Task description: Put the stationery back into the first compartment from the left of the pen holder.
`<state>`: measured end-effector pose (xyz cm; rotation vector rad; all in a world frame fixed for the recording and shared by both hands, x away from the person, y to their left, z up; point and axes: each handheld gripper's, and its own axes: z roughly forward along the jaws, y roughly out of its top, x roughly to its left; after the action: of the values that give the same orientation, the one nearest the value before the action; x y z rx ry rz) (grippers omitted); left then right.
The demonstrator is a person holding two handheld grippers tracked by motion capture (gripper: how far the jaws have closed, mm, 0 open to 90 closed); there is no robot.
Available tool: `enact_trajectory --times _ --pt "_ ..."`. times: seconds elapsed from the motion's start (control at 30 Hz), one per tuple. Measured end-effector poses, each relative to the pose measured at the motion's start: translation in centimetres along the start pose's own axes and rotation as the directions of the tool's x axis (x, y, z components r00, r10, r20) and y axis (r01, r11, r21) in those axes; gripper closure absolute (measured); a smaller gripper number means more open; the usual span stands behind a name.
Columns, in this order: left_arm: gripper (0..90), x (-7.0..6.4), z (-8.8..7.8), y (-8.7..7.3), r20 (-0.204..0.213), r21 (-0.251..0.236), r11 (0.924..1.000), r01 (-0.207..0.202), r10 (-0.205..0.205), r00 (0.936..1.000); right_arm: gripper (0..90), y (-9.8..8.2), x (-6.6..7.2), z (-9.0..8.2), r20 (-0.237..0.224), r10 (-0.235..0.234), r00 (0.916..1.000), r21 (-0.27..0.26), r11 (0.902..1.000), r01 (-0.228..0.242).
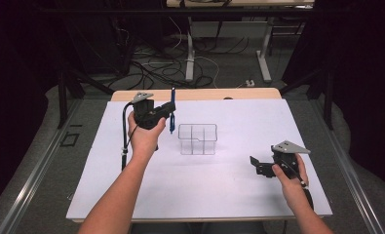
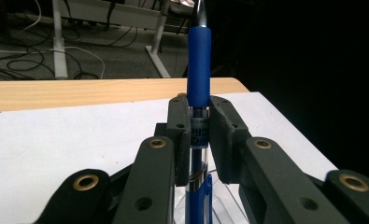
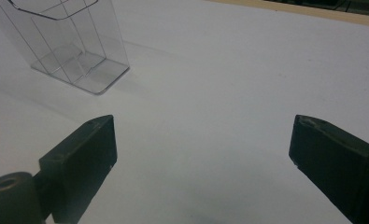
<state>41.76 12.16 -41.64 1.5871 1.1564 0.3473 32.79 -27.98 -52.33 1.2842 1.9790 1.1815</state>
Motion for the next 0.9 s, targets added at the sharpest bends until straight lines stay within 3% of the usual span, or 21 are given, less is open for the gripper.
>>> enact_trajectory --times 0.9 --pt "78.8 -1.0 3.8 -1.6 0.002 0.021 0.9997 -0.01 0.01 0.9999 8.1 -0.1 -0.2 0.1 -0.017 0.007 0.9998 0.003 1.0 -0.007"
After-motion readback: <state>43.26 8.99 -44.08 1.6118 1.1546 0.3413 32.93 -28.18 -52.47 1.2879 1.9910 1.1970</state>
